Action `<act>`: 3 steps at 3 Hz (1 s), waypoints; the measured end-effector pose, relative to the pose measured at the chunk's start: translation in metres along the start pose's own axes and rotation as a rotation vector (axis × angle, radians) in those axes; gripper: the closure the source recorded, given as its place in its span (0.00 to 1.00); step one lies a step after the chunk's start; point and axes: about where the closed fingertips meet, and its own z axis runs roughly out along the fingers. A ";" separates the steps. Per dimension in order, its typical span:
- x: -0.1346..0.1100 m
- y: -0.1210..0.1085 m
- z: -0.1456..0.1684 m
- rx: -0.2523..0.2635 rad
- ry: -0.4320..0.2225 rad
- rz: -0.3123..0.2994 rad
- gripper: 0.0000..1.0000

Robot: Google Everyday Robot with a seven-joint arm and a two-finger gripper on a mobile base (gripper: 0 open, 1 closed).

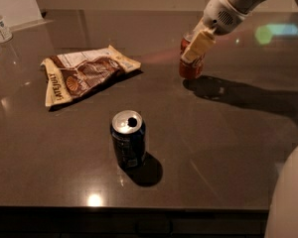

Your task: Pick coke can

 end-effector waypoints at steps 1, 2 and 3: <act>-0.025 0.013 -0.032 0.010 -0.032 -0.048 1.00; -0.047 0.022 -0.063 0.028 -0.070 -0.083 1.00; -0.050 0.020 -0.062 0.034 -0.077 -0.085 1.00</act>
Offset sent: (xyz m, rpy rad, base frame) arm -0.0407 0.0155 0.1293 0.0608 -0.1304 0.0925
